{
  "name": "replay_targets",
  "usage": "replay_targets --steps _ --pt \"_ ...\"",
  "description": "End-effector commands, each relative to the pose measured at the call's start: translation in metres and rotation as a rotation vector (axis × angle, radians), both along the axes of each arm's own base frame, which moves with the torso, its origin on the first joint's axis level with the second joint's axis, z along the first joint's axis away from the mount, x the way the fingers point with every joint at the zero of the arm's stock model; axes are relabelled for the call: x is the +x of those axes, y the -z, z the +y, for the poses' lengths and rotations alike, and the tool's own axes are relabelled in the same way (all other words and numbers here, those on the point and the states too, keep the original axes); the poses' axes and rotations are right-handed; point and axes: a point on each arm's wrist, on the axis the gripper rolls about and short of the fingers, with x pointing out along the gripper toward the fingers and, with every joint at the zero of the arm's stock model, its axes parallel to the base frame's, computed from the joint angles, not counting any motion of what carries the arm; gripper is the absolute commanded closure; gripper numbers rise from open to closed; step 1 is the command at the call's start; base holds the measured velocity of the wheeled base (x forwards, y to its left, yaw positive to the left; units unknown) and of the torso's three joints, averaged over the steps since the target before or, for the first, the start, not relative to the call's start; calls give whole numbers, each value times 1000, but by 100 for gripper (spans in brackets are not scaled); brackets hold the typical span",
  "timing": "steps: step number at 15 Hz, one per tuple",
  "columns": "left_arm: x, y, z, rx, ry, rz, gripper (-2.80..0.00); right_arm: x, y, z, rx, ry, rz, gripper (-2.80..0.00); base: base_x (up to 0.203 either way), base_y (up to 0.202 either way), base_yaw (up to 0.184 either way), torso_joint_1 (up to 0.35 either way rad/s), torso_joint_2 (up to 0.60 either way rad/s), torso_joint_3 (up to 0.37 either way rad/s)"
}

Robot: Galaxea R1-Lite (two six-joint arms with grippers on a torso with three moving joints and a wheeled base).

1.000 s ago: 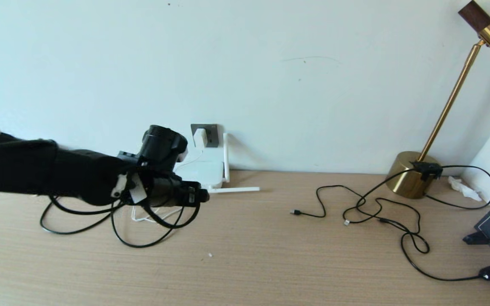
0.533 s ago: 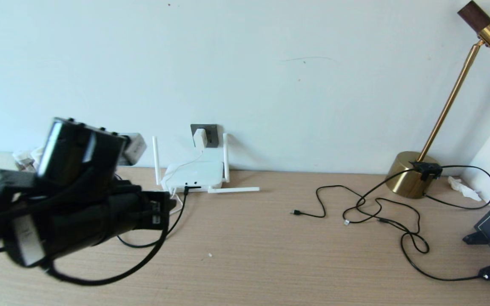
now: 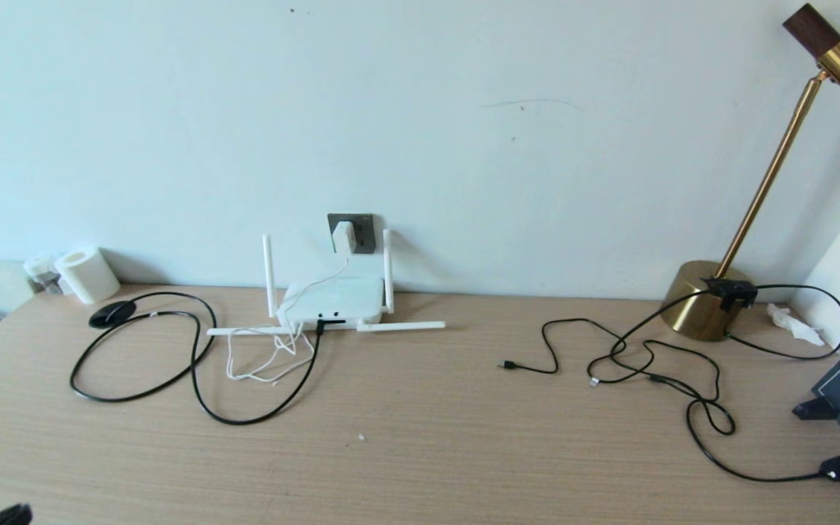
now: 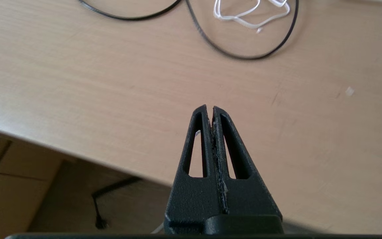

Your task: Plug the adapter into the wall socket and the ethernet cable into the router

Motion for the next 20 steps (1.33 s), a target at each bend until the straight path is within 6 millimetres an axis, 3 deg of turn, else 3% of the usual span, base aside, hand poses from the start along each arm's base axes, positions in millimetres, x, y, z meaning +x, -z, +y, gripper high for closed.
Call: replay_targets --steps 1,3,5,7,11,16,18,20 --pt "-39 33 7 13 89 -166 0 0 0 0 1 2 4 -280 0 0 0 0 0 0" --pt "-41 51 0 29 424 -151 0 0 0 0 0 -2 4 -280 0 0 0 0 0 0" --pt "-37 59 -3 33 558 -53 0 0 0 0 2 1 4 -280 0 0 0 0 0 0" --pt "-35 65 -2 57 459 42 0 0 0 0 -1 1 4 -280 0 0 0 0 0 0" --pt "-41 67 -1 78 158 6 0 0 0 0 4 3 2 -280 0 0 0 0 0 0" --pt "-40 65 -2 104 251 -72 0 0 1 0 0 3 4 -280 0 0 0 0 0 0" --pt "-46 67 -1 117 362 -106 0 0 1 0 0 3 5 -280 0 0 0 0 0 0" --pt "-55 69 -1 142 361 -213 0 0 1 0 2 3 5 -280 0 0 0 0 0 0"
